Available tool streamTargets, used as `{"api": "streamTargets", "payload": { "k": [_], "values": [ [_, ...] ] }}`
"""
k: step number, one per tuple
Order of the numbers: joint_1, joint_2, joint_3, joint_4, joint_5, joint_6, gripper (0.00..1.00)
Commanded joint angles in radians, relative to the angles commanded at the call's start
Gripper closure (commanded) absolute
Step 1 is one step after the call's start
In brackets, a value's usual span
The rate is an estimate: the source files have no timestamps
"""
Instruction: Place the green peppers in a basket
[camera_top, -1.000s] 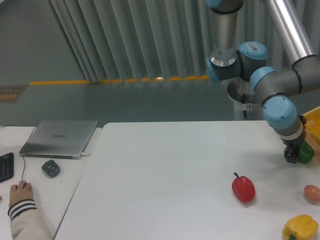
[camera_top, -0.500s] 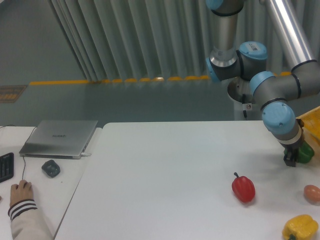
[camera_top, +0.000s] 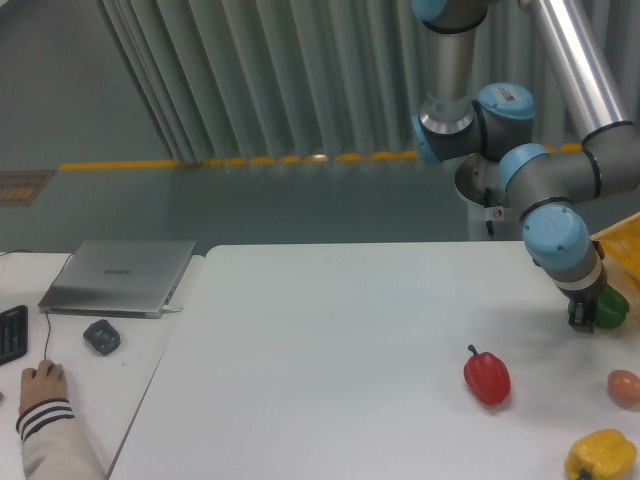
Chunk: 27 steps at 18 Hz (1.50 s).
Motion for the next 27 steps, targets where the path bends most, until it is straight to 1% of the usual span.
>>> {"api": "streamTargets", "payload": {
  "k": [3,5,6,7,10,12,16,17,18,19,22,25,26,27],
  "values": [
    [0.003,0.046,0.008,0.000,-0.012,-0.031,0.43],
    [0.020,0.066,0.021,-0.002,-0.025,-0.034,0.43],
    [0.037,0.087,0.023,-0.002,-0.026,-0.034,0.43],
    [0.060,0.107,0.026,-0.002,-0.035,-0.032,0.43],
    [0.148,0.170,0.031,0.000,-0.126,-0.034,0.43],
    [0.217,0.186,0.040,0.000,-0.153,-0.028,0.43],
    [0.371,0.183,0.066,0.009,-0.233,-0.015,0.43],
    [0.397,0.174,0.068,0.023,-0.258,-0.015,0.42],
    [0.422,0.163,0.066,0.035,-0.274,-0.017,0.40],
    [0.442,0.145,0.064,0.050,-0.281,-0.015,0.36],
    [0.482,0.092,0.068,0.081,-0.281,-0.015,0.36],
    [0.517,0.051,0.068,0.086,-0.282,-0.017,0.36],
    [0.531,0.045,0.064,0.086,-0.284,-0.017,0.30],
    [0.543,0.045,0.057,0.086,-0.285,-0.017,0.07]
  ]
}}
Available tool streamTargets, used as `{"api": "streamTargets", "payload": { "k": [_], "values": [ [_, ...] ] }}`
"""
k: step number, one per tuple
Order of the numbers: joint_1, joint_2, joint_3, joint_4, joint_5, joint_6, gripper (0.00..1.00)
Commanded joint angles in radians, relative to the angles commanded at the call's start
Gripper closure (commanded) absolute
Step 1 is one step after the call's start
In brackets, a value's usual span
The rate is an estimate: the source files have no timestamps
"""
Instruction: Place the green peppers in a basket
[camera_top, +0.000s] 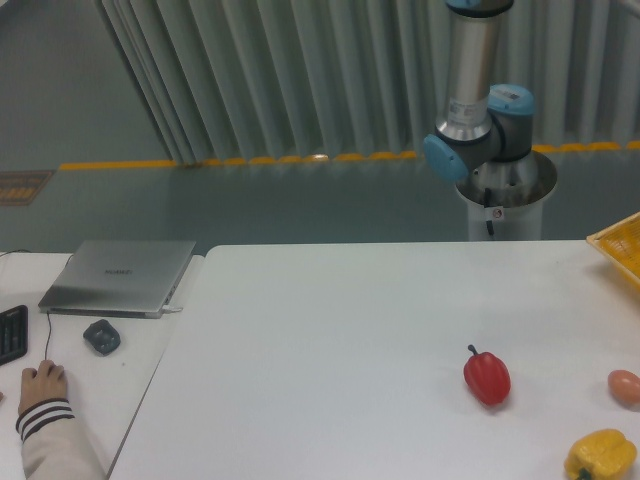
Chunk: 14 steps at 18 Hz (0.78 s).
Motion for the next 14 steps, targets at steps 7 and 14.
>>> {"api": "streamTargets", "payload": {
  "k": [7,14],
  "values": [
    [0.043,-0.002,0.017,-0.003,-0.112,0.106,0.00],
    [-0.015,0.009,0.069,-0.015,-0.224,0.106,0.00]
  ]
}}
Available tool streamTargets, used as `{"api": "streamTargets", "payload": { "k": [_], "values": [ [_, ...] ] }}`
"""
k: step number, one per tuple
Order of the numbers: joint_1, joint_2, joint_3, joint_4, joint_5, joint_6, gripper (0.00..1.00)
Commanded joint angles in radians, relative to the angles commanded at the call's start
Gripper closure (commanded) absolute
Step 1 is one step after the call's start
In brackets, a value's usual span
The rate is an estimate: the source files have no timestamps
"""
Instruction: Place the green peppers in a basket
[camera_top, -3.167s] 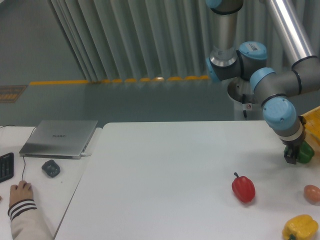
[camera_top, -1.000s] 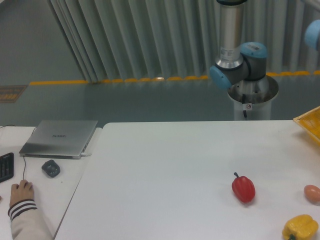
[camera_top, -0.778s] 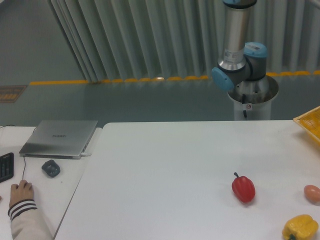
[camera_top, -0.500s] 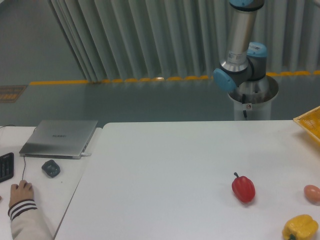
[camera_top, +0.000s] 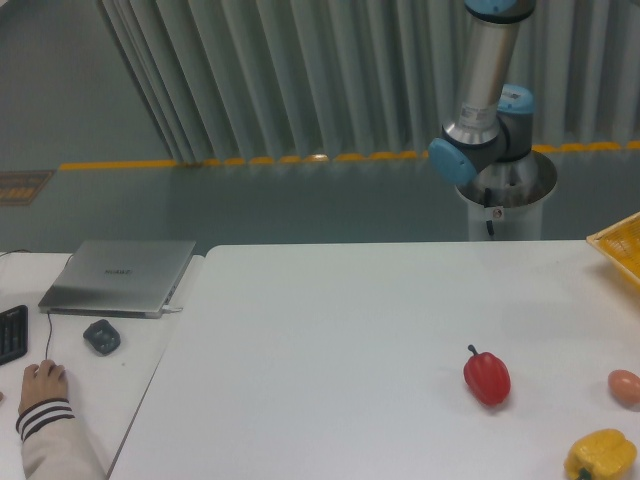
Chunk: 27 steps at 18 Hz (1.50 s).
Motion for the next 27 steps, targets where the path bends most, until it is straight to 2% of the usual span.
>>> {"api": "streamTargets", "payload": {
  "k": [5,11,18,27],
  "values": [
    [-0.081,0.018,0.025,-0.020,0.043,-0.014,0.00],
    [-0.167,0.008,0.067,-0.035,0.089,-0.037,0.00],
    [-0.210,-0.026,0.091,-0.034,0.087,-0.069,0.00],
    [-0.215,-0.028,0.091,-0.034,0.078,-0.069,0.00]
  ]
}}
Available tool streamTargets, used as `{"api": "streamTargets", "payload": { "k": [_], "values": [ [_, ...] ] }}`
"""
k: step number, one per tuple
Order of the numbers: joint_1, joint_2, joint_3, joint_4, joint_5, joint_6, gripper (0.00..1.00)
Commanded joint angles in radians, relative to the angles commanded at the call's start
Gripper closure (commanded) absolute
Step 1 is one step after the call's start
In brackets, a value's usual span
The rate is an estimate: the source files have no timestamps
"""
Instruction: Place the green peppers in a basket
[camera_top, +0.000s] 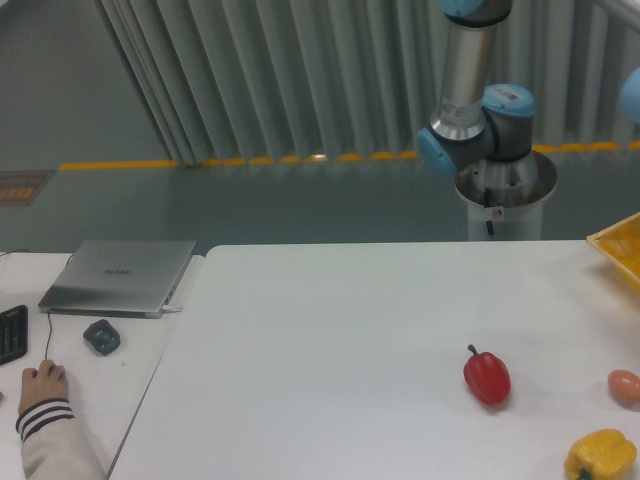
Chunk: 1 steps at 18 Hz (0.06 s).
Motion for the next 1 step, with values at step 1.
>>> {"api": "streamTargets", "payload": {
  "k": [1],
  "values": [
    [0.000,0.000,-0.002,0.000,-0.002,0.000,0.00]
  ]
}}
